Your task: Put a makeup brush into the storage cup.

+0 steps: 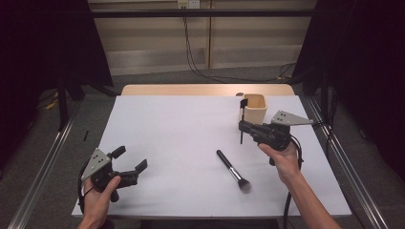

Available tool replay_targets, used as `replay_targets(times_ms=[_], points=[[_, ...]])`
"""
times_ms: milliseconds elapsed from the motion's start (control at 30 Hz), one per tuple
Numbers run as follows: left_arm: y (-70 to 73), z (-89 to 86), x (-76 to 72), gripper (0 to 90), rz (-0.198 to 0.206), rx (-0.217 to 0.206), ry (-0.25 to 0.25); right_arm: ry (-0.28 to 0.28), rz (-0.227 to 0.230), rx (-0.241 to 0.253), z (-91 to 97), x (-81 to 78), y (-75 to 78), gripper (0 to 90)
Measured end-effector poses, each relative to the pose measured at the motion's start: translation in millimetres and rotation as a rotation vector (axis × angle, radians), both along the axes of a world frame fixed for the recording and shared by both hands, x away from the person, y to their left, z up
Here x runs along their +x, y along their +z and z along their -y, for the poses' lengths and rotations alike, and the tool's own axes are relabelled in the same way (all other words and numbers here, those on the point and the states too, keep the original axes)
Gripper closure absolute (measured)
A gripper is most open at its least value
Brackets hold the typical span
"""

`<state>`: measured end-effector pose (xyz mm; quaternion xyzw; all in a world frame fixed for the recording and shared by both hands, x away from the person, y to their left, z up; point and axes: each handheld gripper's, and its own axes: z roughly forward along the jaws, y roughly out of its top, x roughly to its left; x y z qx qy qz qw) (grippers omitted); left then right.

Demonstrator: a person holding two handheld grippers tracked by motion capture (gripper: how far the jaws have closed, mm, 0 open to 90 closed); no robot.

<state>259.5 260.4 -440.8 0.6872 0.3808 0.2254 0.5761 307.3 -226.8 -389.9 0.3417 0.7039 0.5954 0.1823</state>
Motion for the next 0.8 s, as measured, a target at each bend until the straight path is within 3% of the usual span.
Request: replay_targets(times_ms=[100,300,800], points=[[-1.2,-3.1,0.1,2.3,-0.002,0.003,0.017,-0.015,0.003,0.002,3.6,5.0,-0.2,86.3],[-4.2,-4.7,-4.9,1.8,-0.003,0.014,-0.014,-0.056,0.003,-0.011,10.6,14.8,6.6,86.3],[-3.2,-5.7,-7.1,2.2,0.014,0.055,0.001,-0.139,0.025,-0.031,24.7,41.0,20.3,86.3]])
